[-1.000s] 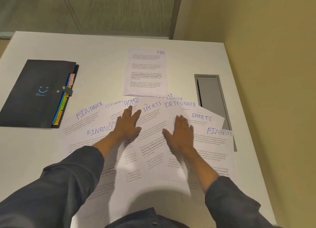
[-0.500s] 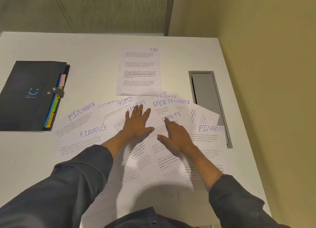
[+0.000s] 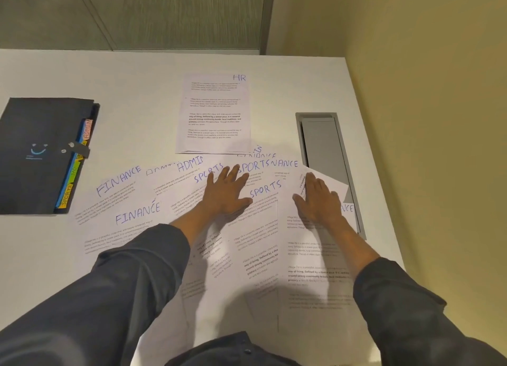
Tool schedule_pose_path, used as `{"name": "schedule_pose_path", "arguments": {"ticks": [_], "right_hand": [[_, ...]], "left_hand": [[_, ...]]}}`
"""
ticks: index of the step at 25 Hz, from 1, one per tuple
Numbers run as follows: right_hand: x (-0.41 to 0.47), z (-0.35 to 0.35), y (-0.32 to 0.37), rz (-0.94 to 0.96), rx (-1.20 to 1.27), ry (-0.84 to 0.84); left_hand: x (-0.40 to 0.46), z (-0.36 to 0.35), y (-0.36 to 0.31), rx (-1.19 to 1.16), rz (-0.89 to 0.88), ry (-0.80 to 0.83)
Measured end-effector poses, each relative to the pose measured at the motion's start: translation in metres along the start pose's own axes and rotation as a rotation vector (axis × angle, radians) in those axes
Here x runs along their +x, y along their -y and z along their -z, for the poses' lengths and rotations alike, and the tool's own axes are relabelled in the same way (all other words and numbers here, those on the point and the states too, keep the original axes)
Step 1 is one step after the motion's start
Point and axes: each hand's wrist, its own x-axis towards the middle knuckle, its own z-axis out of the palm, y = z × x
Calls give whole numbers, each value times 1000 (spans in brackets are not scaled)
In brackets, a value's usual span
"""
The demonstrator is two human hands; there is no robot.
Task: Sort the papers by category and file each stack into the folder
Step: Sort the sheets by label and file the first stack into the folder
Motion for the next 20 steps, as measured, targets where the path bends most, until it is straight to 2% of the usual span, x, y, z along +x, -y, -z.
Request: {"name": "schedule_pose_path", "arguments": {"ticks": [5, 10, 12, 15, 18, 20], "right_hand": [[-10, -5, -2, -103, -42, 3], [-14, 0, 16, -240, -9, -92], [-8, 3, 26, -121, -28, -134], [2, 6, 45, 147, -16, -38], [7, 0, 60, 167, -32, 35], [9, -6, 63, 151, -40, 16]], "left_hand": [[-12, -11, 6, -42, 29, -45], [-21, -11, 9, -9, 13, -71], [-19, -8, 9, -38, 18, -116], [-7, 4, 11, -67, 69, -118], [10, 16, 15, -71, 90, -94], [19, 19, 18, -61, 107, -47]]}}
